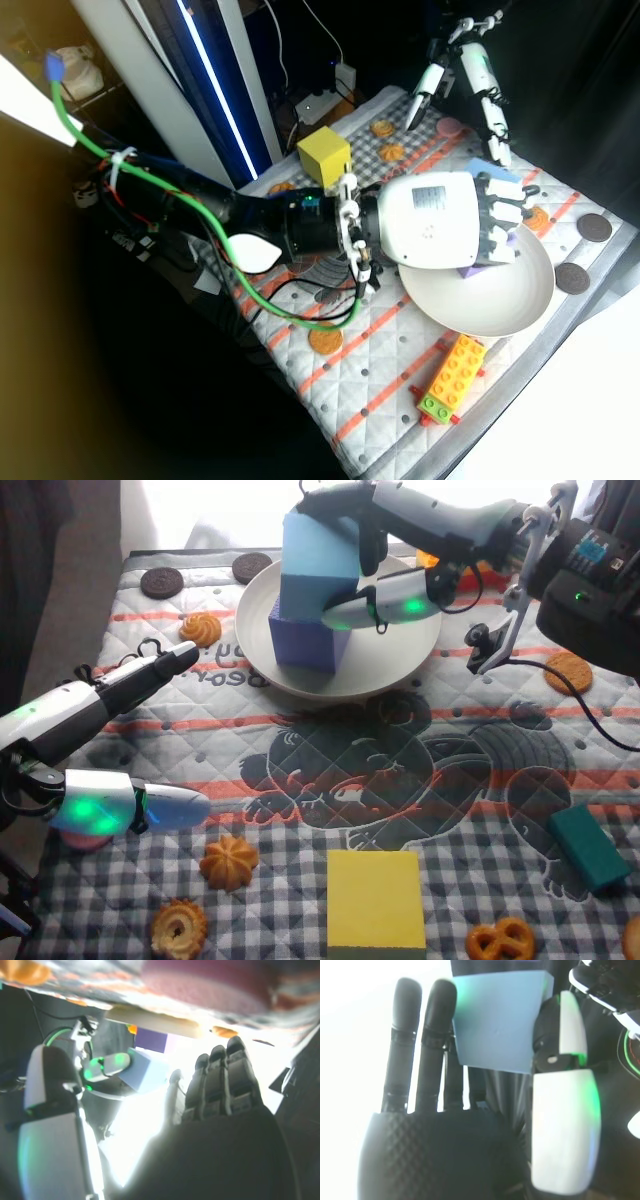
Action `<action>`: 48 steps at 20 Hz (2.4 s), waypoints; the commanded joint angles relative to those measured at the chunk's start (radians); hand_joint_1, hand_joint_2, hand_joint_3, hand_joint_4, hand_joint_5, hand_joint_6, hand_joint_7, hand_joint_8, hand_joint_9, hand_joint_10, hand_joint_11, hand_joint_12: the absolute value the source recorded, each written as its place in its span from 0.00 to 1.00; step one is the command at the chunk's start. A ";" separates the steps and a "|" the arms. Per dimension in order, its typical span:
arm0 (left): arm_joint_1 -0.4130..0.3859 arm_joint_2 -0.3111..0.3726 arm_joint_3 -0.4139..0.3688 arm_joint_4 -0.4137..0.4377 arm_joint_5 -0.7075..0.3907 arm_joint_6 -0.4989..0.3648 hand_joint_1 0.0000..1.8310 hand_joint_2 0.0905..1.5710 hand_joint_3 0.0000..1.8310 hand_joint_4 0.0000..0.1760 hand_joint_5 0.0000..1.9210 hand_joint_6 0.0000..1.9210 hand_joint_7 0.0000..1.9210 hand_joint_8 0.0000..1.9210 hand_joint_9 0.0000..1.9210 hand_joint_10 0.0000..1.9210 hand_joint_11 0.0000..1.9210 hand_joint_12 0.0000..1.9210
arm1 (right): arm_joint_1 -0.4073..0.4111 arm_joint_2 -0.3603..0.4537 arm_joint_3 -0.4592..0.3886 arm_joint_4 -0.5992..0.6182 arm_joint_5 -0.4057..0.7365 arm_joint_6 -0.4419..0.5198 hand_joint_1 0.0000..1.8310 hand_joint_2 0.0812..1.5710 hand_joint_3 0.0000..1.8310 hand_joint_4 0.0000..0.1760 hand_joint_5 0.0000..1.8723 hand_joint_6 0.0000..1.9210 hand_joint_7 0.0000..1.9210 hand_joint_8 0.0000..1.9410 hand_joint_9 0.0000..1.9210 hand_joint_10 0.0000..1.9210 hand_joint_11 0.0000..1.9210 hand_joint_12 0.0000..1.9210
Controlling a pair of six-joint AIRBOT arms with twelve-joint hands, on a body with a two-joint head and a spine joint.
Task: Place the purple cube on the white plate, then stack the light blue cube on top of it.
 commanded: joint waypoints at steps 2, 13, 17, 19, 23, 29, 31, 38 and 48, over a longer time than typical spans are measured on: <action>-0.015 0.001 0.005 0.006 -0.110 -0.009 0.47 0.49 0.00 1.00 0.00 0.00 0.00 0.00 0.01 0.00 0.00 0.00 | 0.018 -0.006 0.007 0.024 0.091 0.004 0.74 0.70 0.00 0.00 0.44 0.63 0.51 0.48 0.49 0.59 0.40 0.65; -0.018 -0.005 0.002 0.006 -0.114 -0.009 0.49 0.48 0.00 1.00 0.00 0.00 0.00 0.00 0.00 0.00 0.00 0.00 | 0.017 -0.012 0.021 0.022 0.048 0.004 0.67 0.76 0.00 0.00 0.41 0.56 0.44 0.74 0.38 0.79 0.36 0.96; -0.018 -0.005 0.001 0.006 -0.116 -0.009 0.48 0.48 0.00 1.00 0.00 0.00 0.00 0.00 0.01 0.00 0.00 0.00 | 0.017 -0.012 0.018 0.022 0.046 0.004 0.59 0.67 0.00 0.14 0.30 0.02 0.27 0.04 0.27 0.17 0.14 0.64; -0.018 -0.005 0.001 0.005 -0.118 -0.009 0.48 0.49 0.00 1.00 0.01 0.00 0.00 0.00 0.01 0.00 0.00 0.00 | 0.017 -0.012 0.015 0.022 0.046 0.005 0.56 0.65 0.00 0.39 0.24 0.00 0.25 0.00 0.31 0.04 0.16 0.57; -0.018 -0.005 0.000 0.005 -0.120 -0.009 0.50 0.49 0.00 1.00 0.01 0.00 0.00 0.00 0.00 0.00 0.00 0.00 | 0.017 -0.012 0.009 0.022 0.046 0.006 0.53 0.65 0.00 0.42 0.20 0.00 0.24 0.00 0.31 0.01 0.15 0.55; -0.018 -0.005 0.000 0.004 -0.123 -0.009 0.48 0.50 0.00 1.00 0.00 0.00 0.00 0.00 0.01 0.00 0.00 0.00 | 0.016 -0.011 0.005 0.022 0.047 0.013 0.53 0.64 0.00 0.45 0.14 0.00 0.23 0.00 0.29 0.00 0.10 0.59; -0.018 -0.005 0.000 0.004 -0.124 -0.009 0.51 0.50 0.00 1.00 0.01 0.00 0.00 0.00 0.00 0.00 0.00 0.00 | 0.016 -0.011 -0.002 0.022 0.047 0.013 0.51 0.61 0.00 0.95 0.01 0.00 0.12 0.00 0.22 0.00 0.09 0.56; -0.017 -0.006 -0.002 0.001 -0.130 -0.009 0.50 0.49 0.00 1.00 0.01 0.00 0.00 0.00 0.01 0.00 0.00 0.00 | 0.014 0.002 -0.017 0.023 0.068 0.013 0.48 0.62 0.00 1.00 0.00 0.00 0.02 0.00 0.19 0.00 0.08 0.68; 0.027 0.067 0.006 0.069 -0.333 -0.295 0.44 0.53 0.01 0.85 0.00 0.00 0.00 0.00 0.00 0.00 0.00 0.00 | -0.101 0.245 -0.195 0.063 0.357 0.010 0.36 0.55 0.00 1.00 0.00 0.00 0.00 0.00 0.00 0.00 0.00 0.00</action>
